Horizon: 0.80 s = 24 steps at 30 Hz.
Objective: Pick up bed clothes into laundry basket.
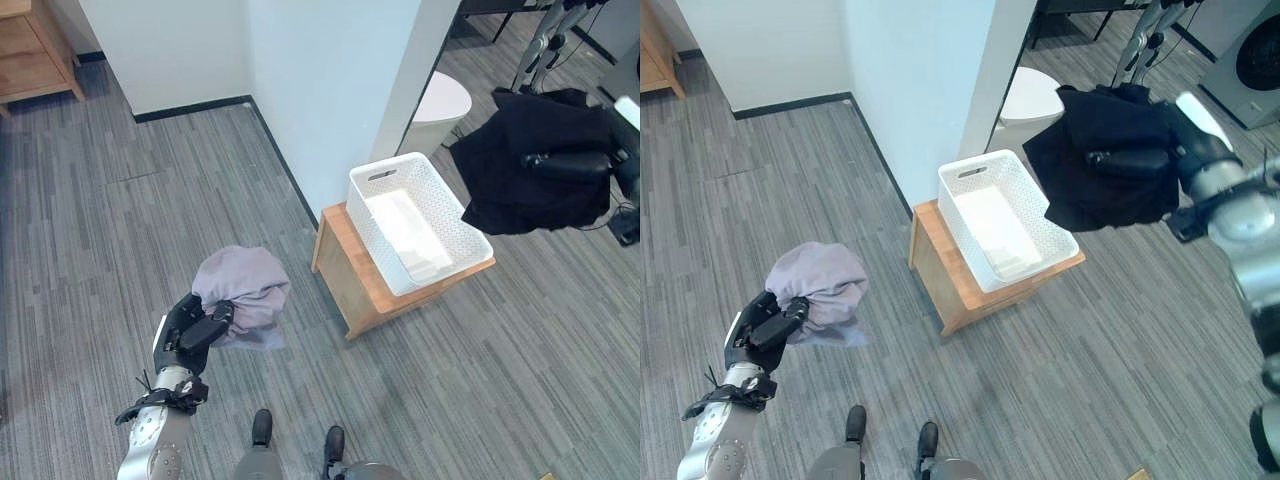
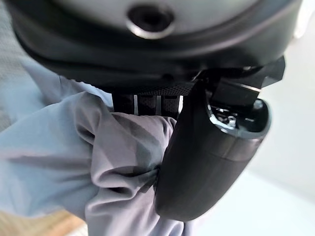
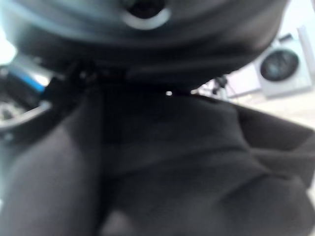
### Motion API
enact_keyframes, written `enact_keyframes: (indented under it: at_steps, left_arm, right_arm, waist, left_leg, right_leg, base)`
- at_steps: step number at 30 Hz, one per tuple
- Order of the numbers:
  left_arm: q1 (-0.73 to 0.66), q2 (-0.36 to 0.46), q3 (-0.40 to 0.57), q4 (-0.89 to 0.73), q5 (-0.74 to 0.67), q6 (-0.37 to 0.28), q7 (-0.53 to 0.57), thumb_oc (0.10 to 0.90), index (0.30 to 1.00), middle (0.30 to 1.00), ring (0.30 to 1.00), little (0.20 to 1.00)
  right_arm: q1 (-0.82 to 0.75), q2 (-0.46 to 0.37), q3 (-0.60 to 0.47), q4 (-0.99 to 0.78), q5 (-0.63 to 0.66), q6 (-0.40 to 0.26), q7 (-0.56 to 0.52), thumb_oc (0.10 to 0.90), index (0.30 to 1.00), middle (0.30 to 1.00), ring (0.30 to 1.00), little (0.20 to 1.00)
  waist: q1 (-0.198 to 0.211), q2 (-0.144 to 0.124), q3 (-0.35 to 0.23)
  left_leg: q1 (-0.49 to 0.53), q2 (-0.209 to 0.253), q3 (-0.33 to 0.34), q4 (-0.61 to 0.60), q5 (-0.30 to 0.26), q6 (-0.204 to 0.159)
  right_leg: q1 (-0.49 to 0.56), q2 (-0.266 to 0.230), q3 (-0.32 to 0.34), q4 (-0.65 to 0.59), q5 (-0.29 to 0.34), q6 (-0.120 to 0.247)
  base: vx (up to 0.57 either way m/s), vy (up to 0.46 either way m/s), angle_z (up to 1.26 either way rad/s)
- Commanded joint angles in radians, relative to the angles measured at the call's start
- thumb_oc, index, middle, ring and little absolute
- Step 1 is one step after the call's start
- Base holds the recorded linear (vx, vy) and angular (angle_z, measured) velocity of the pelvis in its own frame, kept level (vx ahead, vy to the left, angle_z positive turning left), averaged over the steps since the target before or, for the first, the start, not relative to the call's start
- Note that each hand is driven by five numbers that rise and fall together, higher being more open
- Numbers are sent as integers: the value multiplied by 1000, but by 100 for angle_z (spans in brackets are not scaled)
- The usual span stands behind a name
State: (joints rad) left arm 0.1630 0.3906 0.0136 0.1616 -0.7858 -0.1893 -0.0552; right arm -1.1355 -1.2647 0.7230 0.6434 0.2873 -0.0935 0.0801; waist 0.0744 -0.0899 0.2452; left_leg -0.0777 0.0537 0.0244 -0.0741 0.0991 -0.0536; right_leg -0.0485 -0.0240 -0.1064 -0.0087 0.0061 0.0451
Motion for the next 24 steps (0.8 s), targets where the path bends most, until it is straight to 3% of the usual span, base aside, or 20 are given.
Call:
enact_keyframes:
  at_steps: [1, 3, 10, 20, 24]
  left_arm:
    - [-14, 93, 22, -121, -40, -69, -74, 400, 300, 300, 300, 300]
    - [-11, 92, 17, -114, -45, -64, -77, 400, 300, 300, 300, 300]
    - [-6, 103, 6, -110, -54, -57, -69, 400, 300, 300, 300, 300]
    - [-11, 112, 27, -102, -63, -66, -52, 400, 300, 300, 300, 300]
    - [-15, 109, 25, -96, -63, -69, -39, 400, 300, 300, 300, 300]
  right_arm:
    - [-284, -42, 23, 85, -42, -43, -116, 400, 300, 300, 300, 300]
    - [-385, -23, 107, 133, -62, -37, -124, 400, 300, 300, 300, 300]
    - [-528, 56, 224, 239, -102, -19, -138, 400, 300, 300, 300, 300]
    - [-583, 117, 268, 358, -147, 0, -160, 400, 300, 300, 300, 300]
    - [-605, 125, 270, 409, -157, 10, -186, 400, 300, 300, 300, 300]
  waist:
    - [51, -89, -88]
    - [59, -94, -80]
    - [88, -116, -43]
    - [107, -116, -10]
    - [110, -103, 3]
  left_leg:
    - [-54, 18, -22, 24, -37, -21]
    - [-70, 16, -27, 25, -34, -21]
    - [-100, 15, -40, 11, -22, -18]
    - [-130, 13, -45, 11, -14, -17]
    - [-145, 12, -47, 7, -7, -18]
  right_leg:
    - [15, -111, -24, -24, -31, 105]
    - [-1, -111, -25, -24, -24, 107]
    - [-45, -105, -19, -27, -2, 109]
    - [-82, -104, -13, -30, 15, 108]
    - [-101, -104, -11, -36, 24, 106]
  base:
    - [6, 30, 8]
    - [-13, 27, 6]
    - [-12, 5, 5]
    - [-9, 4, -2]
    - [1, 1, -1]
